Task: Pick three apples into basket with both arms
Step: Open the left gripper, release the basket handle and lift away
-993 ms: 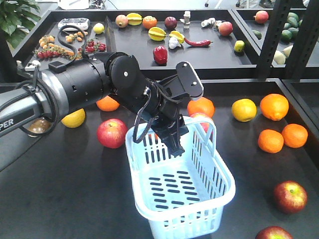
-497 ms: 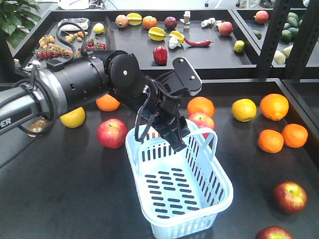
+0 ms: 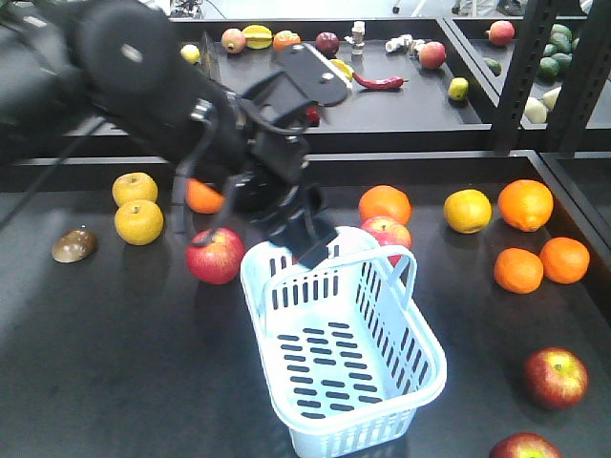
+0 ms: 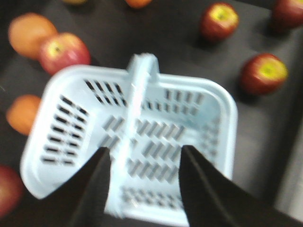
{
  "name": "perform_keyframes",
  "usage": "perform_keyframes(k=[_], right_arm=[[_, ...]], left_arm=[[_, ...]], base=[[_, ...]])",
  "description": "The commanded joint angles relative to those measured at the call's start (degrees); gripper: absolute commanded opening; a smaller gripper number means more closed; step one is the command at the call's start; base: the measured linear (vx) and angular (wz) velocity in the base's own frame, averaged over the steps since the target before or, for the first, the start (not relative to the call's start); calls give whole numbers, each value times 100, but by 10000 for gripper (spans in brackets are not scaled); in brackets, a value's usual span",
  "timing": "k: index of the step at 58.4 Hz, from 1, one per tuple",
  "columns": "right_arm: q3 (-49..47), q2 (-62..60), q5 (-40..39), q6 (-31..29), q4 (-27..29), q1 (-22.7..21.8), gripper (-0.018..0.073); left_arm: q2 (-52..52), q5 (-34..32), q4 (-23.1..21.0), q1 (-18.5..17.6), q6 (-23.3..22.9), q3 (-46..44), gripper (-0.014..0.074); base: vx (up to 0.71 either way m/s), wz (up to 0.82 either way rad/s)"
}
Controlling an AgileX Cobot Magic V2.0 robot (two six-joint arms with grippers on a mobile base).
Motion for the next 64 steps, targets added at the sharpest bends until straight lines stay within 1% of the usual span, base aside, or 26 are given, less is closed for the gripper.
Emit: perform_keyframes(k=[1,5,10,15,17,24,29,35,41,46,52,58,64], right_arm=[[72,-70,-425,-45,-44,-20,-5],[72,-70,-425,-45,-44,-20,-5],[72,-70,-425,-45,-44,-20,-5],[72,-70,-425,-45,-44,-20,-5],[72,-70,-425,-45,-44,-20,-5],[72,-70,-425,-45,-44,-20,-5],[72,-70,-425,-45,-44,-20,-5],[72,-70,-425,-45,-44,-20,-5],[72,-70,-425,-45,-44,-20,-5],[72,-70,-425,-45,-44,-20,-5],[72,-70,-425,-45,-44,-20,-5],[72,-70,-425,-45,-44,-20,-5],[72,-70,-425,-45,-44,-20,-5]], left_arm=[[-573,701,-407,5,-235,-171,219],[-819,746,-837,5,-213,-16,151],[-1202,716,-1446,0,49,349,62],[-1595,668,-1834,0,249,834,-8],[-1777,644,-1917,0,280,1072,-8],[-2498,425,-1976,0,259,2010,-8],[-3082,102,-1976,0,231,2750,-8],[-3869,-514,-1976,0,217,3681,-8],[-4656,-1339,-2008,0,217,4599,-8],[-5333,-2046,-2223,0,217,5384,-8],[-6011,-2621,-2596,0,217,6176,-8],[-6572,-2802,-2925,5,216,6766,-8],[-6917,-2802,-2962,5,216,7143,-8]], base=[[0,0],[0,0],[0,0],[0,0],[0,0],[0,0],[0,0],[0,0],[0,0],[0,0],[0,0],[0,0],[0,0]])
